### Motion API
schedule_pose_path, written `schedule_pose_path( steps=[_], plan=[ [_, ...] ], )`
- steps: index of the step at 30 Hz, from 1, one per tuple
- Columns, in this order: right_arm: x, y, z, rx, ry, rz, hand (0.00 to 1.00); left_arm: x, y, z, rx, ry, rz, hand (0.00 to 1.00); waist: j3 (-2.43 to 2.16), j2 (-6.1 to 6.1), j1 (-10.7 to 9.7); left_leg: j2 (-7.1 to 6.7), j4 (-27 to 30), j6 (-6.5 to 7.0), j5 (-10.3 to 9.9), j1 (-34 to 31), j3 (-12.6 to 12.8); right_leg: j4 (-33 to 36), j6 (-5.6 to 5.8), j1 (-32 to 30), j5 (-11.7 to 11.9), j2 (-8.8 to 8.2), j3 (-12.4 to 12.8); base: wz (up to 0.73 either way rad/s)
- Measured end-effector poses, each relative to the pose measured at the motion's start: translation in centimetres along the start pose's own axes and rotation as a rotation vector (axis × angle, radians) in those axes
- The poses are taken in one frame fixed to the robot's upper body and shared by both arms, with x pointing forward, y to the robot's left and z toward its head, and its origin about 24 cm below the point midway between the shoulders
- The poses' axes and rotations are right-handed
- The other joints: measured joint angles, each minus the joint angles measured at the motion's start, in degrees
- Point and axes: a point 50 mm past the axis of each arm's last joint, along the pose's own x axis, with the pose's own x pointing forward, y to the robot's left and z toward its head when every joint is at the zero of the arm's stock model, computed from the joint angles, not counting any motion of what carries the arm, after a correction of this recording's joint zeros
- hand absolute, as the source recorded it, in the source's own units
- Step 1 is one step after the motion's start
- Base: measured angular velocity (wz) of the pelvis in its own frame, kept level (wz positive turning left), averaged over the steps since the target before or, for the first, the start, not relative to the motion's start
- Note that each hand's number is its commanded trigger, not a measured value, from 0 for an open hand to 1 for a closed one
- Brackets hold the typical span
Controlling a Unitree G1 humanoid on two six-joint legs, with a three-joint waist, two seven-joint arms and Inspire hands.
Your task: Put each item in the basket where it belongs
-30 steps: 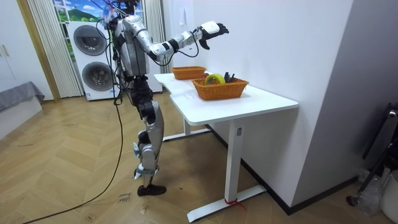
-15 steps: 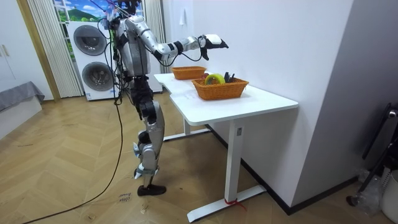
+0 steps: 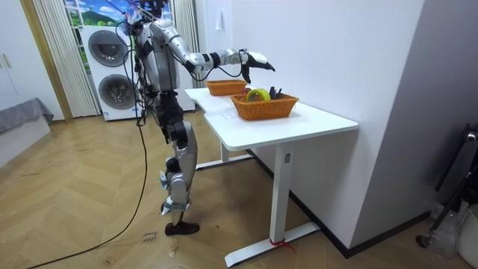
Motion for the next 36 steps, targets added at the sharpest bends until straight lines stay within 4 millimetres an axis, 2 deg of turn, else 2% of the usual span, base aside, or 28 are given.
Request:
schedule_pose_path(
  steps=[8, 13, 20, 28, 36],
  plan=[
    [0.7, 1.0, -1.3, -0.09, 0.099, 0.064, 0.0, 0.0, -0.1, 0.4, 0.008, -0.012, 0.004, 0.0, -0.23, -0.39, 1.2, -0.03, 0.3, -0.01, 0.0, -0.1, -0.1, 0.0, 0.0, 0.1, 0.0, -0.03, -0.2, 0.0],
    [0.7, 1.2, -1.7, -0.11, 0.124, 0.07, 0.0, 0.0, -0.1, 0.6, 0.029, -0.017, 0.012, 0.0, 0.24, -0.51, 1.7, -0.13, 0.4, -0.01, 0.0, -0.1, -1.0, 0.0, 0.0, 0.5, 0.0, -0.1, -1.2, 0.08],
    [0.7, 1.3, -1.9, -0.115, 0.135, 0.075, 0.0, -0.1, -0.2, 1.4, 0.038, -0.045, 0.019, 0.0, 0.55, -0.05, 2.4, -0.12, 0.4, -0.01, 0.0, -0.3, -1.0, 0.0, 0.0, 0.5, 0.0, -0.08, -1.3, 0.02],
    [0.9, 2.4, -2.1, -0.136, 0.144, 0.122, 0.0, -0.1, -0.3, 1.7, 0.051, -0.056, 0.027, 0.0, 0.29, 0.52, 3.0, -0.12, 0.4, -0.01, 0.0, -0.6, -1.1, 0.1, 0.0, 0.2, 0.0, -0.09, -1.5, 0.01],
    [1.0, 2.9, -1.7, -0.153, 0.13, 0.141, 0.0, -0.1, -0.3, 1.5, 0.061, -0.048, 0.028, 0.0, 0.21, 0.47, 3.0, -0.2, 0.5, 0.0, 0.1, -0.7, -1.9, 0.1, 0.02, 0.5, 0.0, -0.13, -2.1, 0.05]
  ],
)
